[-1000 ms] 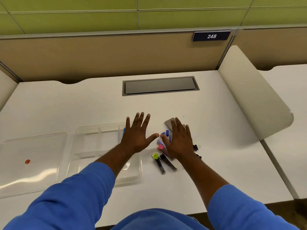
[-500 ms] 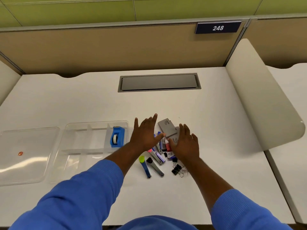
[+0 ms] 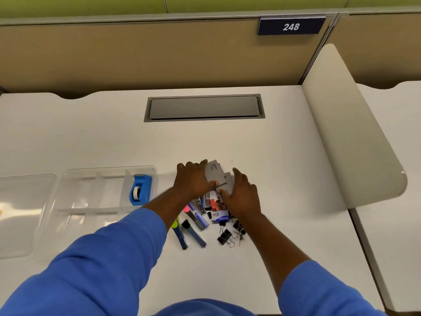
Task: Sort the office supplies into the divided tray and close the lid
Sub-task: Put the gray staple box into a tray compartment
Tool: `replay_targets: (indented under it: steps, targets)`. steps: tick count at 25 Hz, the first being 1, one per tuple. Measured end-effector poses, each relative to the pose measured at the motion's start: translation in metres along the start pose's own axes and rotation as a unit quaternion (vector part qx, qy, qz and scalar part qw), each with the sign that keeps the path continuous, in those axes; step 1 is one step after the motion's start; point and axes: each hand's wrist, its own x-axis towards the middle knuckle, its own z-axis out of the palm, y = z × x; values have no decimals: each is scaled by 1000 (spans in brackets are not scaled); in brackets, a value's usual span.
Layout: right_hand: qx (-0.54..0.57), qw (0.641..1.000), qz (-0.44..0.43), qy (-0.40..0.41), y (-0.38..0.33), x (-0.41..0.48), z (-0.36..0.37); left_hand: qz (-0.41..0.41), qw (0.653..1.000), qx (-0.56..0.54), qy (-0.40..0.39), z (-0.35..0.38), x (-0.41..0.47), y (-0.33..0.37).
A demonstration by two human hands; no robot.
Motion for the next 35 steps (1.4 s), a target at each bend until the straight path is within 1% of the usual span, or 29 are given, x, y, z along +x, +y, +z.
replay_targets:
  steps: [3,6,8,10,12,14,16,18,22,24,27,31,33,35]
  targets:
    - [36,999,4,-15,2,4,1,-13,1000,-25,-10,-1,4,2]
    - [49,998,-9,-30,0,8,2,-43,996,-80,-25,-4,7,4]
    - [49,998,-27,-42,0,10,3,-45,992,-119,-23,-5,8,6]
    - [63,996,-27,-55,-1,11,2,-39,990,-138,-14,-6,8,9]
    - [73,995,-30,-63,-1,13,1,-50,984,-168,-11,-5,7,10]
    - [76,994,-36,-67,-2,13,-1,-84,966,-243,-14,-5,7,11]
    - [90,993,-37,-61,-3,13,-3,-123,938,-324,-20,-5,10,12]
    - [100,993,-34,-47,-4,12,-5,-152,916,-370,-21,-6,12,12]
    - [85,995,-46,-30,-8,11,-9,-160,849,-503,-6,-13,12,13]
    - [80,995,-52,-21,-13,11,-12,-155,827,-540,8,-18,9,17]
    - [90,994,-61,-8,-21,9,-16,-150,809,-568,9,-25,5,20]
    - [93,993,-78,1,-31,6,-23,-136,815,-563,12,-33,-3,13]
    - [110,992,-67,1,-38,4,-24,-132,815,-564,28,-38,-8,7]
    - [138,990,-37,0,-46,3,-25,-135,810,-570,32,-44,-13,-1]
